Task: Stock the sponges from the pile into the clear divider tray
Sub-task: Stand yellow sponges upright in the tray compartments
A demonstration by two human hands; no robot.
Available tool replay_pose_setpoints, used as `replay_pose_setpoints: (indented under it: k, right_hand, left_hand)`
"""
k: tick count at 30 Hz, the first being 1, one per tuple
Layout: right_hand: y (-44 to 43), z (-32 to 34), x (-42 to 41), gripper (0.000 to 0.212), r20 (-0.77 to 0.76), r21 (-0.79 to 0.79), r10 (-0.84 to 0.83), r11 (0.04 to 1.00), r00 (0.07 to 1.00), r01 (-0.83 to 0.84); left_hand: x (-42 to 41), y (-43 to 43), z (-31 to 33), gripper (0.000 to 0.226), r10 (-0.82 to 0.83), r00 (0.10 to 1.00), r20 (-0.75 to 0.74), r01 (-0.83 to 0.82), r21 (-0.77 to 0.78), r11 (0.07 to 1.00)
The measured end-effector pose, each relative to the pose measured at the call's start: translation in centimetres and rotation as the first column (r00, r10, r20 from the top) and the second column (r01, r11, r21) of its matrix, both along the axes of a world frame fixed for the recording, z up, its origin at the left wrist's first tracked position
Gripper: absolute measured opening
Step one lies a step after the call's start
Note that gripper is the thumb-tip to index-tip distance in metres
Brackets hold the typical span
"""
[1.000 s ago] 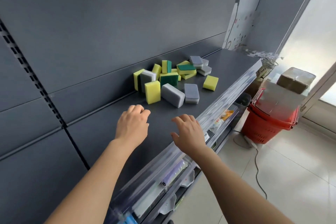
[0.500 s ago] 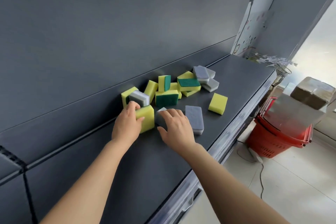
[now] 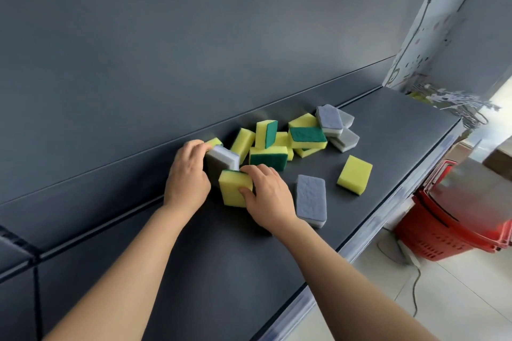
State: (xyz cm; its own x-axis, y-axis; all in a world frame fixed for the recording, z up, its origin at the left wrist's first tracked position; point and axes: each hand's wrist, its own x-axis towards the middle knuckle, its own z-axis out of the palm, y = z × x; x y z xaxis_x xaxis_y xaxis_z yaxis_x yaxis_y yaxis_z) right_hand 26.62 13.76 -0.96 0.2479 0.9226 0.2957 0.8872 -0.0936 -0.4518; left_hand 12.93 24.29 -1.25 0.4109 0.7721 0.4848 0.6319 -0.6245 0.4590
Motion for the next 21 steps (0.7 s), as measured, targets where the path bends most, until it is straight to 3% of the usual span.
replay_pose_setpoints:
  k: [6,9,17,21]
  right_hand:
    - [0.1,-0.2,0.7,0.042,-0.007,-0.002,0.034,0.999,0.999,-0.034]
    - [-0.1,-0.2,0.9,0.042,-0.021,0.002,0.040,0.999,0.999,-0.040]
    - [-0.9,-0.2,0.7,0.040,-0.126,0.037,0.075,0.997,0.989,-0.071]
    - [-1.5,-0.2,0.3,0.040,-0.197,0.062,0.104,0.994,0.975,-0.094]
  left_hand:
    - [1.0,0.7,-0.1,0.059,0.052,0.983,-0.176,-0.060,-0.039,0.997]
    - [0.7,0.7,0.4,0.061,0.055,0.959,-0.277,-0.105,-0.168,0.980]
    - [-1.5,-1.3,1.3,0.028,0.107,0.965,-0.238,-0.143,-0.141,0.980]
    - [-2.2,-3.1,1.6,0.028,0.065,0.971,-0.230,-0.135,-0.303,0.943]
